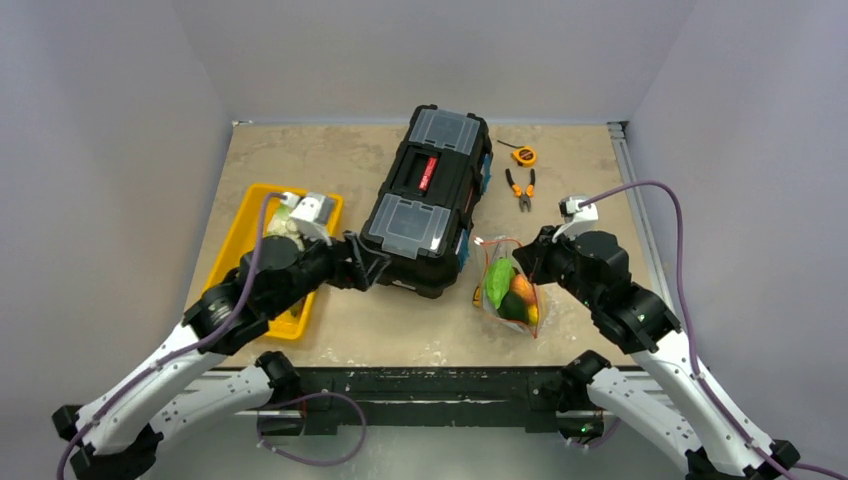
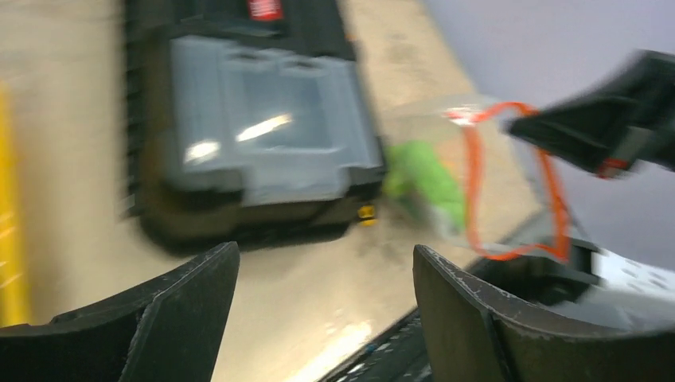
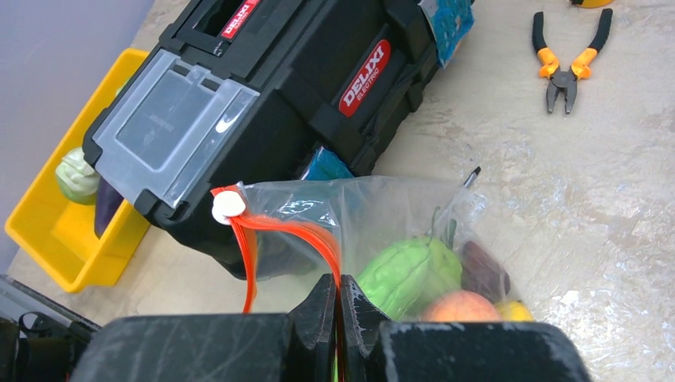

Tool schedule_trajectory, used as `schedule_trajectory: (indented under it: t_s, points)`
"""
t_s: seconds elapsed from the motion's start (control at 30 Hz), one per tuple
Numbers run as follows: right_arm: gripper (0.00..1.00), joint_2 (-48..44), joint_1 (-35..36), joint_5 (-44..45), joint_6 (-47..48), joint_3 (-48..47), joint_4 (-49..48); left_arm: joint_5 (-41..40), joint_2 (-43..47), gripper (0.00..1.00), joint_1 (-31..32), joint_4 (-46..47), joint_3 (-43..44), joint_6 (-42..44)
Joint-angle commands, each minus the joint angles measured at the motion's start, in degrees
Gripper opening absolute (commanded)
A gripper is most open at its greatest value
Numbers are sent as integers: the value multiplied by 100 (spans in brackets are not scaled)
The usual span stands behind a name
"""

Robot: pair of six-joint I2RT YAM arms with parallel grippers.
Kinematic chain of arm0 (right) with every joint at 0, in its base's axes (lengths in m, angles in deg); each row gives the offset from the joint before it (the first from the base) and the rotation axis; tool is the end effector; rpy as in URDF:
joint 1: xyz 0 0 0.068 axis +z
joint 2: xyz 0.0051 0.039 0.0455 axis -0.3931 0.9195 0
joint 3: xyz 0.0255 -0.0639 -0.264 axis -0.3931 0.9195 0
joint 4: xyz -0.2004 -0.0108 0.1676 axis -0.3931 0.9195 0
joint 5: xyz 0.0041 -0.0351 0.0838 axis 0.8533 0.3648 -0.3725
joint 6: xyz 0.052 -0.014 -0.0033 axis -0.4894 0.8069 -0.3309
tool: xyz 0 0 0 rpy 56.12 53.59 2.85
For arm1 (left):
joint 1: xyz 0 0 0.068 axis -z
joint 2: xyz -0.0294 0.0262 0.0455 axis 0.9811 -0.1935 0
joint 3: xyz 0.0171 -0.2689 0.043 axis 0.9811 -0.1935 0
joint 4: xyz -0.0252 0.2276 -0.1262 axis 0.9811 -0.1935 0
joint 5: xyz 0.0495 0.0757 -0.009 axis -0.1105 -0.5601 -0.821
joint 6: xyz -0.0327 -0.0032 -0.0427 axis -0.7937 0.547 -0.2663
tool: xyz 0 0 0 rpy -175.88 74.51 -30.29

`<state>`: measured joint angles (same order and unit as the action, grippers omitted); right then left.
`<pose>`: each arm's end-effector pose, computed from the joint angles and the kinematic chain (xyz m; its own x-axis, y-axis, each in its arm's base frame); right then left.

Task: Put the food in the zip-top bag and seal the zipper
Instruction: Pick up the fake vegetable from the bin.

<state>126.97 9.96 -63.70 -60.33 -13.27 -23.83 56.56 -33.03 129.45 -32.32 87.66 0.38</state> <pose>0.1200 0.0743 0.3383 -0.4803 0.1902 -0.8562 -0.2947 0.8845 0.3618 0.1049 -0.1224 0.3729 -0.4952 -0.2362 -0.8361 0.5247 0.6857 -0.5045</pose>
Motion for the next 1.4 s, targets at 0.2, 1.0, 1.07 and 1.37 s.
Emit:
schedule_trajectory:
  t_s: [0.2, 1.0, 1.07, 1.37]
  points:
    - [0, -56, 25, 41, 18, 26, -172, -3115, 492, 89, -1296, -4079, -229, -1279]
    - [0, -250, 29, -284, 90, 74, -298, -1425, -1392, 70, -3961, -1836, -1342, -846]
    - [0, -306, 24, -270, 85, 88, -314, -1446, -1593, 69, -3962, -1870, -1303, -755]
    - [0, -438, 24, -399, 105, 108, -371, -1357, -2573, 77, -3995, -1751, -1355, -1246]
